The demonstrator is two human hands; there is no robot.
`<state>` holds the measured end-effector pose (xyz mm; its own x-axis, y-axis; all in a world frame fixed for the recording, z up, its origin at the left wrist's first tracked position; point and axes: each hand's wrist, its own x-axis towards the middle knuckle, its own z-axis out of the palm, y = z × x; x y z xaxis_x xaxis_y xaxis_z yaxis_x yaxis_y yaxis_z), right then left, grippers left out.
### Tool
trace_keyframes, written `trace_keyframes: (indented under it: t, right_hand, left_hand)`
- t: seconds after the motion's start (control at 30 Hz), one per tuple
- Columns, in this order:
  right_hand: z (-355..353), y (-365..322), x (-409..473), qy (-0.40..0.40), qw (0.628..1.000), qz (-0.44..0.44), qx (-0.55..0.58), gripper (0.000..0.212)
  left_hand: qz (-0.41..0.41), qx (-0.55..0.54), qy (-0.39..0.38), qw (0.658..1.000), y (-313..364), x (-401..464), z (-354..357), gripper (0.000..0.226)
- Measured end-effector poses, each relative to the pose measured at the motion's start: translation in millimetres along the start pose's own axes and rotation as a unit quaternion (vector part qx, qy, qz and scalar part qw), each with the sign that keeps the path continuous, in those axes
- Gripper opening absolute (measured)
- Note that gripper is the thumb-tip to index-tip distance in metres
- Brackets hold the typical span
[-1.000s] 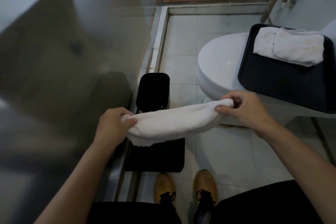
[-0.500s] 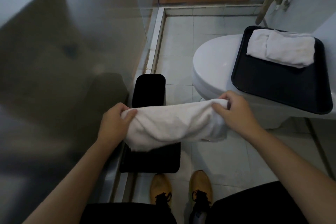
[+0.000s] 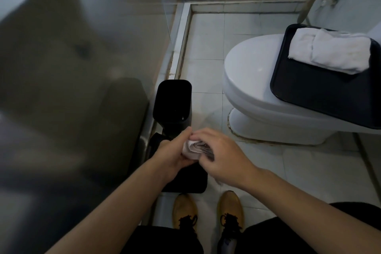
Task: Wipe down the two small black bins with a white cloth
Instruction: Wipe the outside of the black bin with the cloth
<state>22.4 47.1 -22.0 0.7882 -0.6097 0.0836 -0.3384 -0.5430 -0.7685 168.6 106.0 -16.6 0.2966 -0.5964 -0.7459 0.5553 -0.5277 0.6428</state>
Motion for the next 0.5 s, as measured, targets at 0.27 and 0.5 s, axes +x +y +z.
trace_keyframes:
  t: [0.27, 0.5]
  right_hand:
    - [-38, 31, 21, -0.196, 0.965, 0.167, 0.05, 0.124]
    - [-11, 72, 46, -0.105, 0.949, 0.206, 0.215, 0.046]
  left_hand:
    - [0.033, -0.043, -0.044, 0.998, 14, 0, 7, 0.022]
    - [0.028, 0.09, -0.154, 0.984, 60, 3, -25, 0.033]
